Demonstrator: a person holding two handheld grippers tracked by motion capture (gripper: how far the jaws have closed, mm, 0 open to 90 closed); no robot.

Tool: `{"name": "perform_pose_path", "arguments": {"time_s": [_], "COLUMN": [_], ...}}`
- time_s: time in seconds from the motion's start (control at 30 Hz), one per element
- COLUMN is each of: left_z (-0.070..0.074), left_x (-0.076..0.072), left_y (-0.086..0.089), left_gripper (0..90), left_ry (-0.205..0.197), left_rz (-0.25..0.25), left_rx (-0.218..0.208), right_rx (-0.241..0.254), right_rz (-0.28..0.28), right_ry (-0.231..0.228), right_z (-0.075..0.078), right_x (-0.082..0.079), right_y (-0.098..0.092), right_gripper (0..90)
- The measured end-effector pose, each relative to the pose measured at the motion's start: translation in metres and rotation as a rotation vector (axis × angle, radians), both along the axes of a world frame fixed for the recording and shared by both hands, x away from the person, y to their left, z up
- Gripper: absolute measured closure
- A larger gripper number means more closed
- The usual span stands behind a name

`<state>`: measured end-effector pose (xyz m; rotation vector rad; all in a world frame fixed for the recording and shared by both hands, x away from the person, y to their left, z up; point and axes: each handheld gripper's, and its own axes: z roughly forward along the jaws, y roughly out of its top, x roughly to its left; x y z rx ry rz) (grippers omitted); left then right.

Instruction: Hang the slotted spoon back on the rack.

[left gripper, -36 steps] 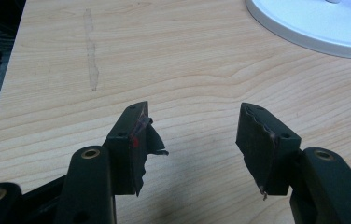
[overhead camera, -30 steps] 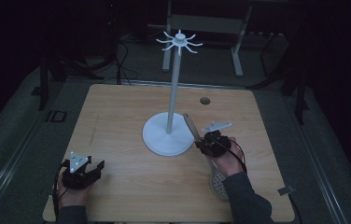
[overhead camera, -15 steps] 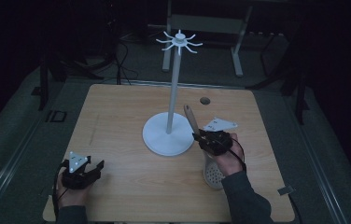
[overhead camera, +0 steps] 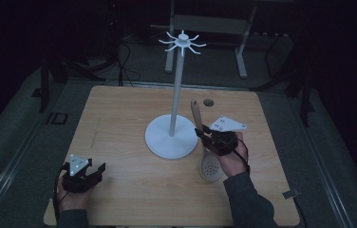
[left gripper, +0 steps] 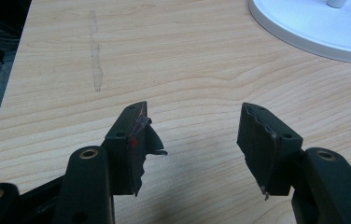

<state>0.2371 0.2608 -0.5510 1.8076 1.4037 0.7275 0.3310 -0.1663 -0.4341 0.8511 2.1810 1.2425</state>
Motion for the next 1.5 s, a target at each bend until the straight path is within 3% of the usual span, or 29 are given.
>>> {"name": "perform_pose_path", "arguments": {"time_s": [0.93,1.5], "left_z": [0.001,0.000], "left_x": [0.000,0.000], "left_y": [0.001,0.001], "left_gripper": [43.4,43.9], "left_ry": [-0.004,0.000], "left_rz": [0.003,0.005], "left_rx": [-0.009,-0.007], "right_rx": [0.081,0.102], "right_rz": [-0.006,-0.012], "right_ry": [-0.064,-0.088], "right_z": [0.022,0.035], "right_x": [0.004,0.007], "right_y": [0.005,0.006], "right_gripper": [74.6,74.6]}}
